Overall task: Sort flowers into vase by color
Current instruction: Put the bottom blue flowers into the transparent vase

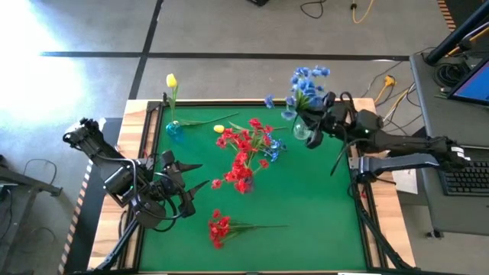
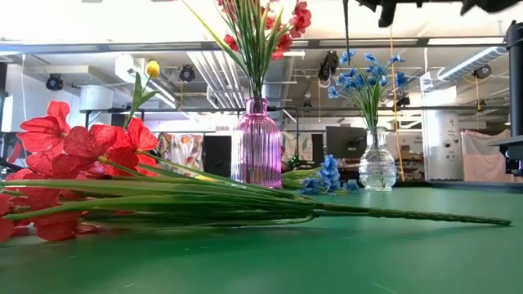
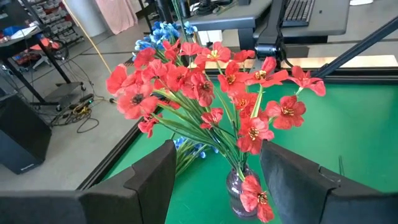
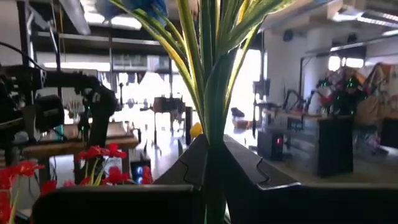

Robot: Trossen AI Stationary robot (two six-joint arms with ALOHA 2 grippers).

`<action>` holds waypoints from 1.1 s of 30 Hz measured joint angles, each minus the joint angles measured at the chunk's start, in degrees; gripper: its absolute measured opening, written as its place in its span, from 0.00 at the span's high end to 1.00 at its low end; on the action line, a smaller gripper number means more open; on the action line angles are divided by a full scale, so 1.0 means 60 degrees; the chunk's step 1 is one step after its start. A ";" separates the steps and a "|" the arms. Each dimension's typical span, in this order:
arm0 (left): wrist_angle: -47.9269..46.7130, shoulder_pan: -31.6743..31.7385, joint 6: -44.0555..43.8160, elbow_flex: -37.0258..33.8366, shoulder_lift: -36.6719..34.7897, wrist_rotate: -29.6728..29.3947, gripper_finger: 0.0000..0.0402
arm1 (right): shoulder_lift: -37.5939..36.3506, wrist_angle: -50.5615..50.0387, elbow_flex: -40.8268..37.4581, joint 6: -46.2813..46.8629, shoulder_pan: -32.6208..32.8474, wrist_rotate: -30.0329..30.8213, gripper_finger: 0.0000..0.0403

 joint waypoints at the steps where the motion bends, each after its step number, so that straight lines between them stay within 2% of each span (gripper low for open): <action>1: -0.0003 0.0000 0.0000 0.0000 0.0000 0.0001 0.46 | -0.0120 0.0376 -0.0324 0.0000 -0.0050 -0.0033 0.94; 4: -0.0048 0.0000 0.0000 0.0000 0.0000 0.0003 0.46 | -0.0461 0.1305 -0.1264 0.0044 -0.0221 0.0153 0.94; 9: -0.0055 0.0000 0.0000 0.0000 0.0000 0.0003 0.46 | -0.0734 0.1469 -0.2123 0.0340 -0.0352 0.2636 0.94; 18: -0.0104 0.0000 0.0000 0.0000 0.0000 0.0004 0.46 | -0.0734 0.1493 -0.2654 -0.0570 -0.0344 0.4991 0.94; 25: -0.0157 0.0000 0.0079 0.0000 0.0000 0.0003 0.46 | -0.0563 0.1907 -0.2668 -0.1243 -0.0407 0.5645 0.94; 33: -0.0171 0.0000 0.0080 0.0000 0.0000 0.0003 0.46 | 0.0117 0.3044 -0.2668 -0.1031 -0.0836 0.5806 0.94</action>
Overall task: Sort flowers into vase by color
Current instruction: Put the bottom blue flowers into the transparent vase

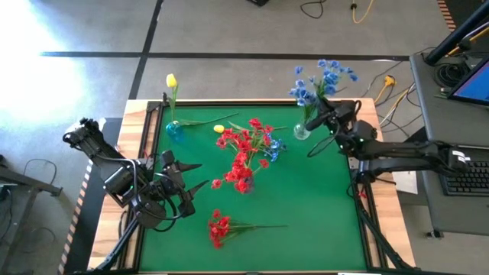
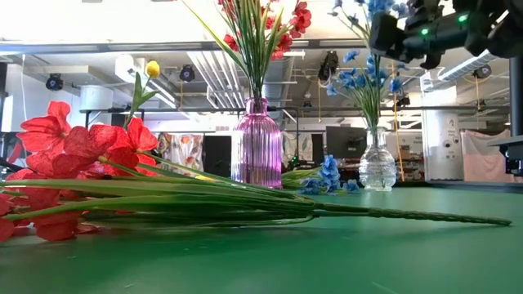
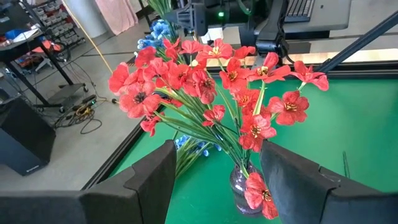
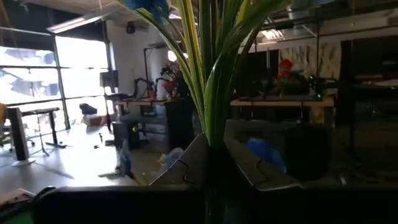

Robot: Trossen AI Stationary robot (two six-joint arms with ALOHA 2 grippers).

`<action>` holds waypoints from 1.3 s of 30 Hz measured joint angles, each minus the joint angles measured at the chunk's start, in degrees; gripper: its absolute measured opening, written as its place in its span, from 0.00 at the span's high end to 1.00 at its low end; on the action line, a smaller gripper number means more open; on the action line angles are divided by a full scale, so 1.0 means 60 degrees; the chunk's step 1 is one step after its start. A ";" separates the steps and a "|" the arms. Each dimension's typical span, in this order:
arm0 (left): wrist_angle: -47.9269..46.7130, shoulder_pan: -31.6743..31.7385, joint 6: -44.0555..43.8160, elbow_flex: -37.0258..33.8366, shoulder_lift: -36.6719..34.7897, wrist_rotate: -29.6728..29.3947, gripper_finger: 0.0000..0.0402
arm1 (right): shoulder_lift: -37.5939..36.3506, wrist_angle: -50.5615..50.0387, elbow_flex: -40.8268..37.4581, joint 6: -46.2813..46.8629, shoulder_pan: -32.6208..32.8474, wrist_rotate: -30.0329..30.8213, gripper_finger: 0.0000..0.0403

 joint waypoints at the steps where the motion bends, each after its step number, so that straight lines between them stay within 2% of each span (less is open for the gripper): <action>1: 0.0000 0.0000 -0.0003 0.0000 0.0000 0.0000 0.46 | 0.0124 0.0016 0.0000 0.0143 -0.0068 0.0001 0.94; 10: -0.0007 0.0000 0.0000 0.0000 0.0000 -0.0004 0.46 | 0.0873 0.0015 0.0000 0.0249 -0.0163 0.0003 0.94; 23: -0.0083 0.0000 0.0000 0.0000 0.0000 -0.0004 0.46 | 0.0982 -0.0138 0.0000 0.0204 -0.0148 -0.0047 0.92; 33: -0.0142 0.0000 0.0000 0.0000 0.0000 -0.0004 0.46 | 0.0970 -0.0266 0.0000 0.0204 -0.0130 -0.0078 0.77; 39: -0.0142 0.0000 0.0000 0.0000 0.0000 -0.0004 0.46 | 0.0880 -0.1041 0.0000 0.0532 -0.0126 -0.0082 0.68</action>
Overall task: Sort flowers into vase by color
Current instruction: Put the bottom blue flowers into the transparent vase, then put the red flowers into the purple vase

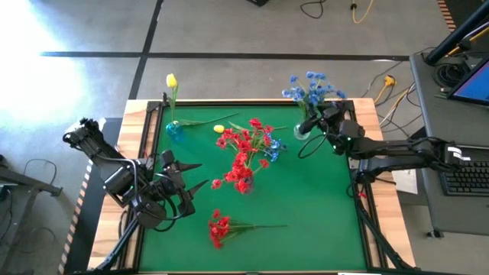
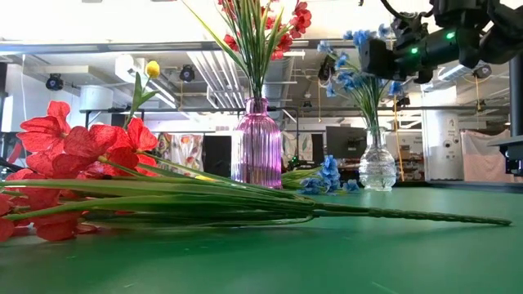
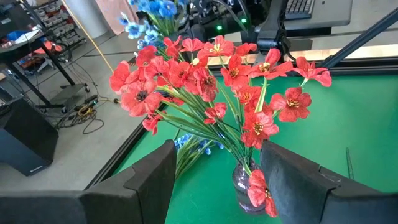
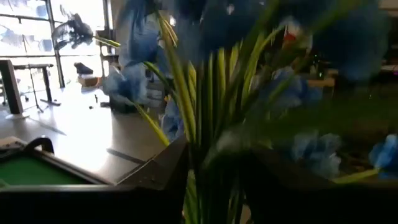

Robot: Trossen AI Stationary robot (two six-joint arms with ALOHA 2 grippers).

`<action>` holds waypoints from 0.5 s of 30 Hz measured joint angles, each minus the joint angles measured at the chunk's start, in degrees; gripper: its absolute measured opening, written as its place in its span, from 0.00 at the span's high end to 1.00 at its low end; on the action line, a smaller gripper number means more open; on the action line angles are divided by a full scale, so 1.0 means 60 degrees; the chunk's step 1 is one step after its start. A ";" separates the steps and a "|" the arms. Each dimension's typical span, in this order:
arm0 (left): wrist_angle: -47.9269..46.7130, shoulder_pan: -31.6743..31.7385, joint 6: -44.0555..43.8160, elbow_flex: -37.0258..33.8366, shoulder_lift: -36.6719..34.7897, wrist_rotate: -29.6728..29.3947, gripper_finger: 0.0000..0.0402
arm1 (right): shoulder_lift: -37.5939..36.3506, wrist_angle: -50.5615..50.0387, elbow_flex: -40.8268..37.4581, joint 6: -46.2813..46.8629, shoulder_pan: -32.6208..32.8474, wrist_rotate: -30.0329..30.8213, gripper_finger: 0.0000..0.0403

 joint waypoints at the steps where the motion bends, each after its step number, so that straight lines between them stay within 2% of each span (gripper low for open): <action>1: 0.0000 0.0000 0.0000 0.0000 0.0000 0.0000 0.46 | -0.0053 -0.0188 0.0000 0.0091 0.0003 0.0000 0.67; 7: 0.0004 0.0000 -0.0029 0.0000 0.0000 0.0004 0.46 | -0.0595 -0.1084 0.0000 0.0443 0.0068 0.0000 0.56; 15: 0.0007 0.0000 -0.0036 0.0000 0.0000 0.0004 0.46 | -0.1817 -0.3388 0.0004 0.1752 0.0066 -0.0190 0.40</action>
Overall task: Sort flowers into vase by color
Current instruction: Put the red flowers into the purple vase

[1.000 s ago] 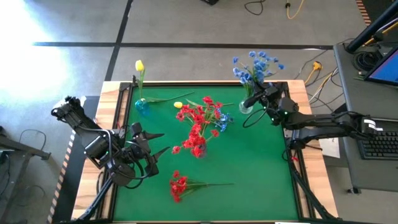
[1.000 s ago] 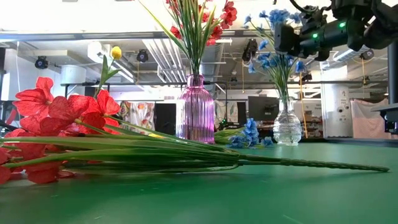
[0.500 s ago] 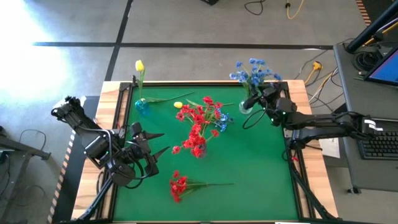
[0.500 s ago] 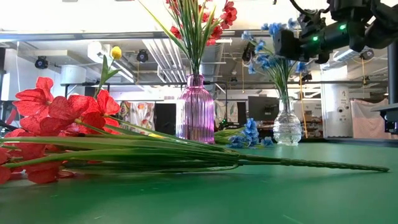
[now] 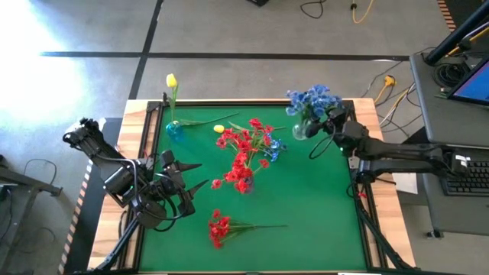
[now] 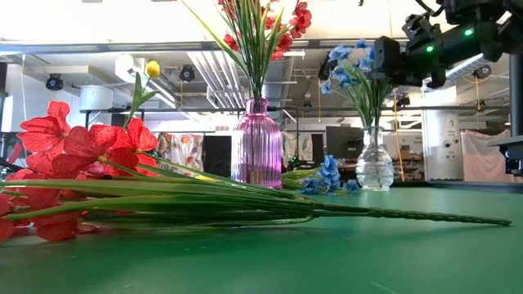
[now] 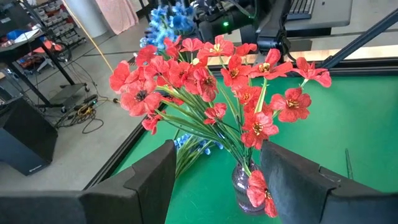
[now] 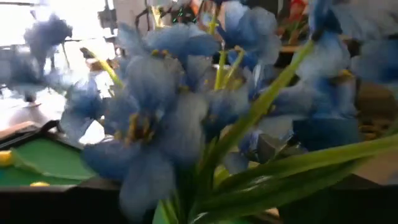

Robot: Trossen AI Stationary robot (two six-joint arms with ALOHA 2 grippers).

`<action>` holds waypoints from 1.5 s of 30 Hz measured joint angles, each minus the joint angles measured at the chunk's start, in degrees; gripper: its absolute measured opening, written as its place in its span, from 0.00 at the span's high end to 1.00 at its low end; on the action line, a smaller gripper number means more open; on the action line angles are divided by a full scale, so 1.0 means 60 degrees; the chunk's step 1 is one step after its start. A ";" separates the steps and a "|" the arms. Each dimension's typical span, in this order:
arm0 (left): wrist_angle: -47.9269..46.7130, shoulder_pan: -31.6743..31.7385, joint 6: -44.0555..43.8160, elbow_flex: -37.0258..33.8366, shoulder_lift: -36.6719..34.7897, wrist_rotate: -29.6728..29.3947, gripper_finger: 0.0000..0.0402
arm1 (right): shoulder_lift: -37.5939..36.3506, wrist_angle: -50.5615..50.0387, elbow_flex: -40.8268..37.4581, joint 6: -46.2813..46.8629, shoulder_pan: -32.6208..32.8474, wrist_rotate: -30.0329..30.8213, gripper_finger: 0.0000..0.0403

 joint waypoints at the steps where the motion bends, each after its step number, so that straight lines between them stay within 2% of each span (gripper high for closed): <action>1: 0.0000 0.0000 0.0000 0.0000 0.0000 0.0000 0.46 | -0.0143 -0.0290 0.0000 0.0236 0.0000 -0.0087 0.38; 5: 0.0004 0.0000 -0.0004 0.0000 0.0000 0.0004 0.46 | -0.0577 -0.1279 -0.0004 0.0973 0.0000 -0.0505 0.32; 10: 0.0011 0.0000 -0.0007 0.0000 0.0000 0.0004 0.46 | -0.0749 -0.1843 0.0013 0.1191 0.0004 -0.0535 0.28; 19: 0.0018 0.0000 -0.0051 0.0000 0.0000 0.0007 0.46 | -0.0763 -0.2726 0.0796 0.0849 0.0004 -0.0719 0.28; 23: 0.0018 0.0000 -0.0051 0.0000 0.0000 0.0007 0.46 | -0.0763 -0.3711 0.1319 0.0894 0.0004 -0.0746 0.27; 32: 0.0015 0.0000 -0.0047 0.0000 0.0000 0.0007 0.46 | -0.0688 -0.6257 0.2513 0.1708 0.0004 -0.0921 0.22; 45: 0.0011 0.0000 -0.0047 0.0000 0.0000 0.0011 0.46 | -0.0517 -0.8291 0.3660 0.2895 0.0001 -0.1417 0.22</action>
